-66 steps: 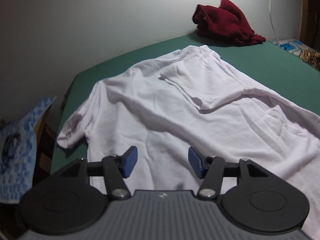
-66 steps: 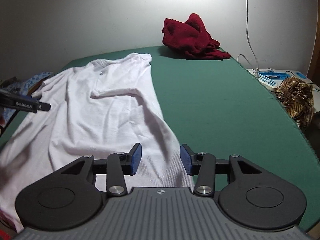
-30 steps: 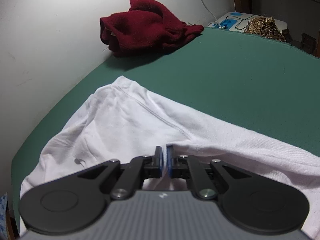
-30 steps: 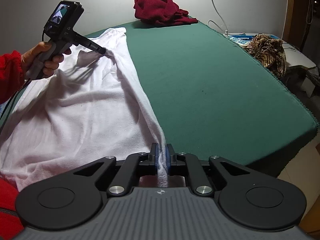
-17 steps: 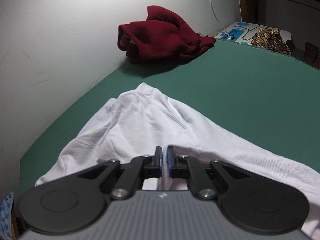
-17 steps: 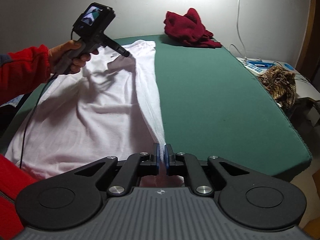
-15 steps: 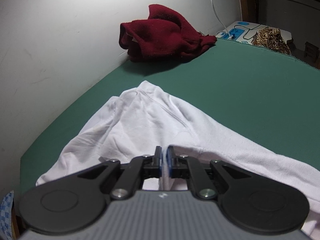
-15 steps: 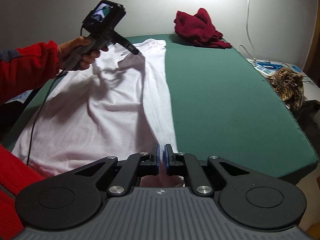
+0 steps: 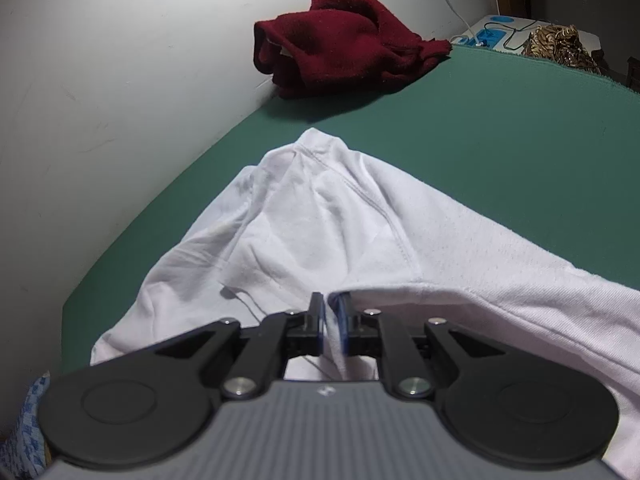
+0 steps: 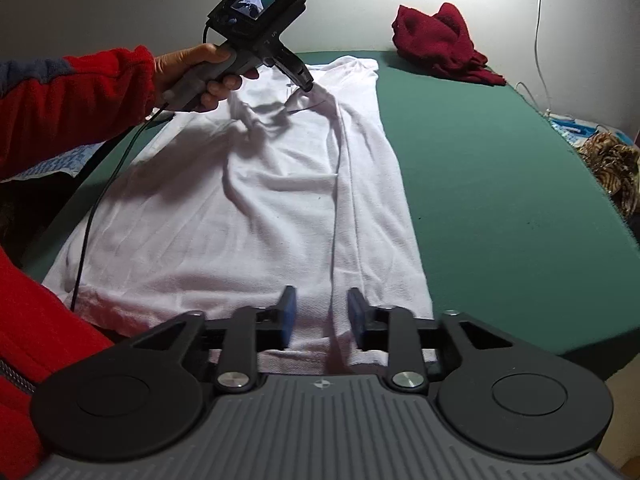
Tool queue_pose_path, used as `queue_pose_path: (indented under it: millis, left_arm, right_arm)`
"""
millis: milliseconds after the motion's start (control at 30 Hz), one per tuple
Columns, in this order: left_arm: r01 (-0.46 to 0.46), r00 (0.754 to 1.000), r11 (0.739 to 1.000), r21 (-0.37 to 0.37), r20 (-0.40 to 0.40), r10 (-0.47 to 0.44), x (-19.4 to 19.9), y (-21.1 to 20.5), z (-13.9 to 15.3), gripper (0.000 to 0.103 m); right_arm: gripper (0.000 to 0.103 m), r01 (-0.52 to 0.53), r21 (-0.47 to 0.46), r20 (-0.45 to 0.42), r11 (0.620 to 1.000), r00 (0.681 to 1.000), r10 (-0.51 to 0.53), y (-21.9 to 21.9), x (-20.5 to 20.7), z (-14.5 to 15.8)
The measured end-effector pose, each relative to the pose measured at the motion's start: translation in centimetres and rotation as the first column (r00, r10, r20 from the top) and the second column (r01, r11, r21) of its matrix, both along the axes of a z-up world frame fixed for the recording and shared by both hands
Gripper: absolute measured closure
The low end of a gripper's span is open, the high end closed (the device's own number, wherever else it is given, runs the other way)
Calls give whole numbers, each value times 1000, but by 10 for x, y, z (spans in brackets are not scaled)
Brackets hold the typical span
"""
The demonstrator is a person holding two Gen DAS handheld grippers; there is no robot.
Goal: Fold clothes
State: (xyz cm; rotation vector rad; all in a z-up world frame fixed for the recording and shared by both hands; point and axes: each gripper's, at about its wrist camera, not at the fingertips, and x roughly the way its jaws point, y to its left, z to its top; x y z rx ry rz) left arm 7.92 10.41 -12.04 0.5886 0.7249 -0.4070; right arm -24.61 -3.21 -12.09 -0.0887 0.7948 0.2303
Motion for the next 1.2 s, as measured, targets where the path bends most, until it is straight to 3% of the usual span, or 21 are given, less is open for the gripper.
queue_pose_path:
  millis: [133, 267, 300, 467, 600, 867, 1000, 1100, 1200]
  left_arm:
    - [-2, 1000, 1000, -7, 4, 2, -1, -3, 2, 91]
    - [-1, 1000, 1000, -18, 10, 2, -1, -2, 7, 91]
    - [-3, 1000, 1000, -24, 13, 3, -2, 0, 9, 91]
    - [6, 1000, 997, -78, 23, -5, -10, 9, 29, 96]
    - [8, 998, 998, -65, 56, -5, -14, 14, 41, 96]
    - [-42, 998, 999, -8, 45, 43, -8, 32, 28, 96]
    - [-54, 998, 998, 13, 28, 54, -10, 38, 17, 96]
    - [-48, 999, 999, 12, -3, 48, -14, 40, 9, 87]
    - [-37, 999, 999, 1, -37, 37, -21, 40, 2, 78]
  right_arm:
    - [70, -5, -109, -8, 994, 1000, 4, 4, 3, -13]
    - [95, 63, -122, -32, 991, 997, -67, -3, 5, -23]
    - [97, 78, -103, -27, 992, 996, -81, -5, 4, -21]
    - [98, 27, -5, 15, 1000, 1000, -27, -3, -4, 4]
    - [98, -38, 24, 18, 999, 999, 38, 6, -7, 12]
    - [97, -120, 147, -12, 982, 992, 123, 17, -2, 3]
    - [97, -129, 106, -72, 986, 988, 137, 23, 1, -11]
    - [93, -118, 108, -139, 987, 981, 133, 23, 4, -25]
    - [91, -133, 122, -91, 984, 985, 144, 21, -4, -14]
